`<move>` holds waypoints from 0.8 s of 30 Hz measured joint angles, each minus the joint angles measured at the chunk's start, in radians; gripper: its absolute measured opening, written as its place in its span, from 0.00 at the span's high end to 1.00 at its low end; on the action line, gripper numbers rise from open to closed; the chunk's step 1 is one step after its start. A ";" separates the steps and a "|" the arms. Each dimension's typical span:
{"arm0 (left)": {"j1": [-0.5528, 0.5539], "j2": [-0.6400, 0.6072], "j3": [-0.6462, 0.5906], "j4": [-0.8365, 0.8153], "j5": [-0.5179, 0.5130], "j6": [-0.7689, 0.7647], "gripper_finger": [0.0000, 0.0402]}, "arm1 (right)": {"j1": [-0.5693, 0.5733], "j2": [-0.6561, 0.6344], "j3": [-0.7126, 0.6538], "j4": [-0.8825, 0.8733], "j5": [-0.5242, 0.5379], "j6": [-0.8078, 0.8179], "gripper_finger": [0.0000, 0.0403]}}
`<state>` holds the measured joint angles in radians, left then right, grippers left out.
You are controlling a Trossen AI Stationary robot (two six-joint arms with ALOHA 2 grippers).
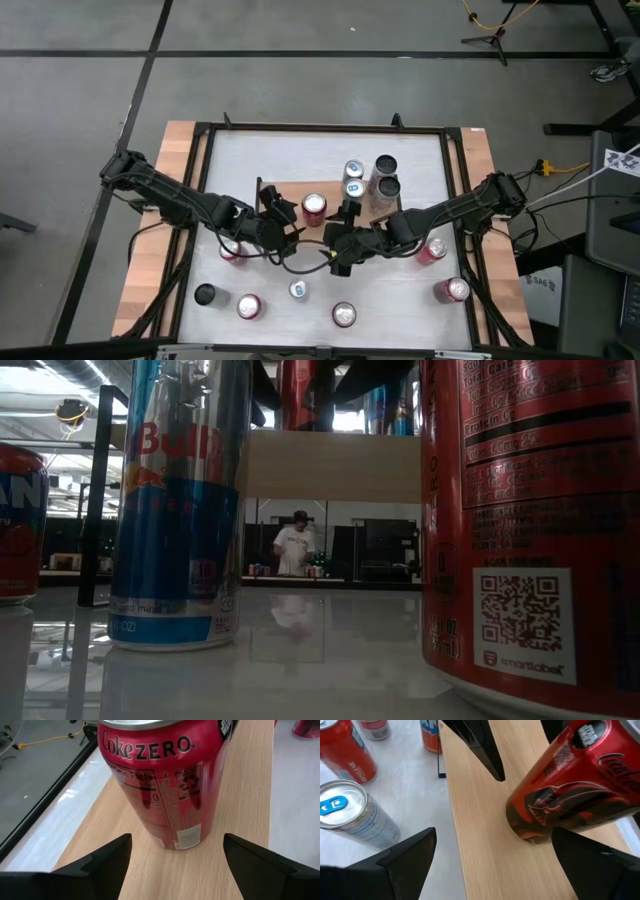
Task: Place canned beverage on shelf
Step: Put the top red-black soda can on the shelf
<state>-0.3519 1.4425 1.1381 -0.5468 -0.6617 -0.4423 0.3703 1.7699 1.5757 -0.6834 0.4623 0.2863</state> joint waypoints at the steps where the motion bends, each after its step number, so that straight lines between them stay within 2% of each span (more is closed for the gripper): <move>1: 0.000 0.000 0.000 0.000 0.000 0.000 0.24 | -0.001 0.000 0.000 -0.001 0.000 0.000 0.04; 9: 0.000 0.000 0.000 0.000 -0.001 0.000 0.24 | -0.018 0.001 0.000 -0.097 0.000 0.084 0.04; 18: 0.000 0.000 0.000 0.000 -0.001 0.001 0.24 | -0.038 0.001 0.000 -0.070 0.055 0.072 0.04; 24: 0.000 -0.001 0.000 0.001 -0.012 0.000 0.24 | -0.044 0.001 0.000 -0.063 0.049 0.072 0.04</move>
<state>-0.3519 1.4418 1.1381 -0.5461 -0.6734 -0.4418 0.3267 1.7706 1.5761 -0.7464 0.5115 0.3584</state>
